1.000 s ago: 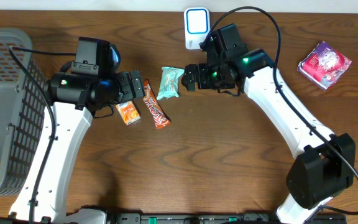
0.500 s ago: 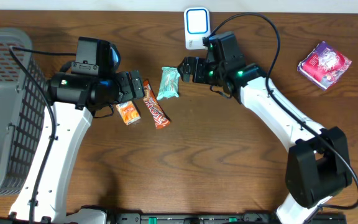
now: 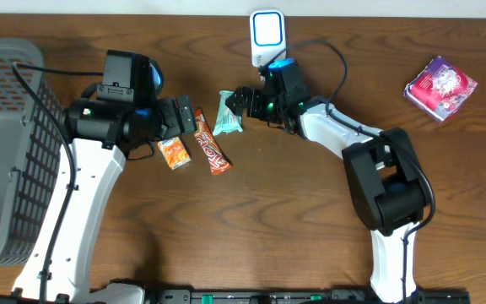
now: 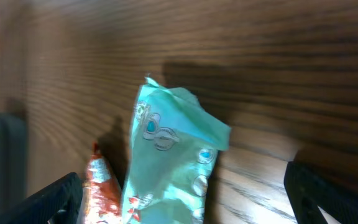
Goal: Scan the item barcode
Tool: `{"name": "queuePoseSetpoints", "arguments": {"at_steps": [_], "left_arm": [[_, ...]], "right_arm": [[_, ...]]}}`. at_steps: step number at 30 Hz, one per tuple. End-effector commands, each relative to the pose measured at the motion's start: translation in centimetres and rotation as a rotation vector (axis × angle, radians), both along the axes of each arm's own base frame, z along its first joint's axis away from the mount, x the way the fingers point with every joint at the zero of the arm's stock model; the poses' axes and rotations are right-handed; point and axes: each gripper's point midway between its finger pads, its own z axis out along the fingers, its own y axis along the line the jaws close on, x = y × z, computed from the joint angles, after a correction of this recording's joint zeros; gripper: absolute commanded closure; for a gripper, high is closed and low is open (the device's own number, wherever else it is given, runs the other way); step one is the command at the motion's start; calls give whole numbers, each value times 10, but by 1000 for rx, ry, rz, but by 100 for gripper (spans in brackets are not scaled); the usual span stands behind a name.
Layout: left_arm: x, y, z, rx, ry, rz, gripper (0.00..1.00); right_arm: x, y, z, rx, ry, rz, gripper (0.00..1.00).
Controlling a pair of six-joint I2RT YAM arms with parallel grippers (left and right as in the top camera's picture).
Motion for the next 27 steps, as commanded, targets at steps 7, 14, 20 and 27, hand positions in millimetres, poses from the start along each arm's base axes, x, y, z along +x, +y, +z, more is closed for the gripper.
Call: {"name": "queuePoseSetpoints", "arguments": {"at_steps": [7,14,20,27], "left_arm": [[1,1,1,8,-3,-1,2],[1,1,1,8,-3,-1,2],[1,1,1,8,-3,-1,2],[1,1,1,8,-3,-1,2]], "right_arm": [[-6,13,-24,40,68,-1,3],[-14,12,-48,-62,88,-51,18],[-28,21,-71,-84,139,-34,46],[-24,13,-42,38,175,10,89]]}}
